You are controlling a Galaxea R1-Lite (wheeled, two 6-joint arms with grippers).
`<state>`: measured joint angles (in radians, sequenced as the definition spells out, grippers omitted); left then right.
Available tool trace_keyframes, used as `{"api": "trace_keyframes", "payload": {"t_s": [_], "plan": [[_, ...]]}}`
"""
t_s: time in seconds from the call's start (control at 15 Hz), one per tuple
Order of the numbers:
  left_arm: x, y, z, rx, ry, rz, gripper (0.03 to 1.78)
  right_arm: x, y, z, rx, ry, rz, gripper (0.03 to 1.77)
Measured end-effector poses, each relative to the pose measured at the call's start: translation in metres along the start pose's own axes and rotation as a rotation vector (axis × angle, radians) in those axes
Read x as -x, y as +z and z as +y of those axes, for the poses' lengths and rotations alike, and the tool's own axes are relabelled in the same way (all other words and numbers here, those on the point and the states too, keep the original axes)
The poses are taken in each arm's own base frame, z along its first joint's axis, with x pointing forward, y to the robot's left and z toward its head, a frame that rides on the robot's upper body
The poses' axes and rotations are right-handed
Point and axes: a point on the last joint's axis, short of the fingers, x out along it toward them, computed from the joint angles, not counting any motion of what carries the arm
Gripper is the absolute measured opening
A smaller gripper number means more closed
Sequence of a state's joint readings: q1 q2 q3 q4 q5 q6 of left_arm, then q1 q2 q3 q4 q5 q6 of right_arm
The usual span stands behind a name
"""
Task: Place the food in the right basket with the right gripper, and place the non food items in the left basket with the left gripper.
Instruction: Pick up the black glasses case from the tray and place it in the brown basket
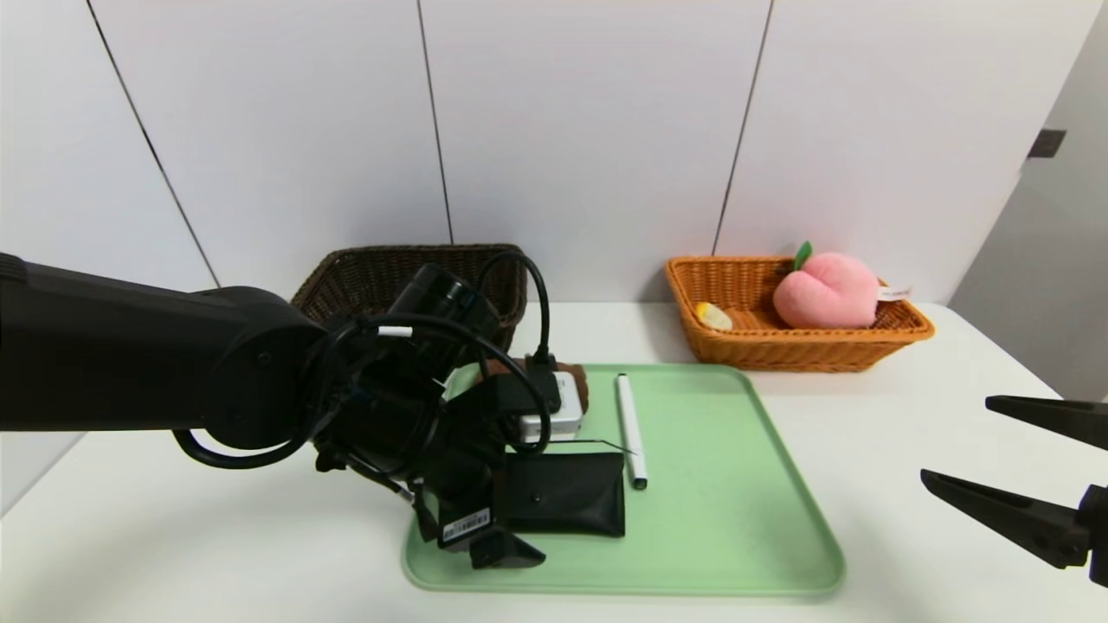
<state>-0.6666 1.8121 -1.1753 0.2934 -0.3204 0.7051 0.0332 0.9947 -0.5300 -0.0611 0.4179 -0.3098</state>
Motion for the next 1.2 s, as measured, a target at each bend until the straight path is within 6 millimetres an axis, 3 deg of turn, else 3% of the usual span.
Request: {"api": "trace_keyframes", "payload": {"t_s": [0.53, 1.2], "plan": [[-0.010, -0.006, 0.013, 0.030, 0.007, 0.017, 1.69, 0.004, 0.001, 0.002, 0.005, -0.004, -0.012, 1.70], [-0.026, -0.013, 0.015, 0.045, -0.029, 0.048, 1.69, 0.008, 0.001, 0.004, 0.013, -0.004, -0.023, 1.70]]}}
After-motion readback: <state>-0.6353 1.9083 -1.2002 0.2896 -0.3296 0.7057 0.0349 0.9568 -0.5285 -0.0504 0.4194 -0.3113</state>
